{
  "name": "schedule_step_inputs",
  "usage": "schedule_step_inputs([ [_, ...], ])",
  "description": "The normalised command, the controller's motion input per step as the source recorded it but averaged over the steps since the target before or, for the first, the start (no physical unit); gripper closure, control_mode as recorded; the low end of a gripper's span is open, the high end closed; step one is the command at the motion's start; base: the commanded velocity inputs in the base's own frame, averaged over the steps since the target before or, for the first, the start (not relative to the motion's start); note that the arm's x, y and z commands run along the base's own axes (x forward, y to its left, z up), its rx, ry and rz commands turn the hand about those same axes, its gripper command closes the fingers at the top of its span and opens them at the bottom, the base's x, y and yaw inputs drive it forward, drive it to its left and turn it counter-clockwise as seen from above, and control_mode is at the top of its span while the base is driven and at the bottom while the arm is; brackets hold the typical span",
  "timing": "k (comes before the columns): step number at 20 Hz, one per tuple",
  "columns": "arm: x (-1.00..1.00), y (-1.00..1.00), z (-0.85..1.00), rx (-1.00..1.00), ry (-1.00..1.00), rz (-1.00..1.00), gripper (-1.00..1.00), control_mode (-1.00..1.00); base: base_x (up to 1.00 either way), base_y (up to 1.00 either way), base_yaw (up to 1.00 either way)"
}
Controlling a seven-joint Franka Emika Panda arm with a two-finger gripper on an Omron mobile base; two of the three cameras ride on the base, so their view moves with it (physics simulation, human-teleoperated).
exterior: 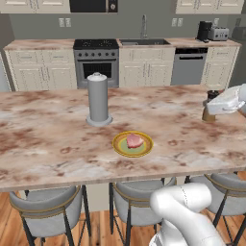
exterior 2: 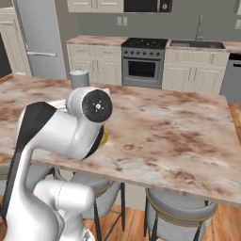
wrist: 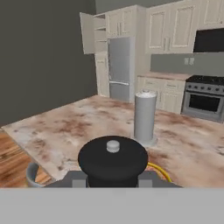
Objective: Retrieve the shaker from the cabinet and place it next the steak on a plate on the dining table.
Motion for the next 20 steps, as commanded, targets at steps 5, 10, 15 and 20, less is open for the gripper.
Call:
schedule_step_inputs([
  [5, 0.00, -0.06, -0.35, -0.15, -0.05, 0.27, 1.00, -1.00, 0.00, 0.00, 0.00],
  [10, -0.05, -0.21, -0.38, -0.01, -0.07, 0.21, 1.00, -1.00, 0.00, 0.00, 0.00],
  [15, -0.10, -0.09, -0.33, 0.00, -0.04, 0.15, 1.00, -1.00, 0.00, 0.00, 0.00],
  [20, 0.05, 0.00, -0.23, 0.01, -0.04, 0.05, 1.00, -1.00, 0.00, 0.00, 0.00],
])
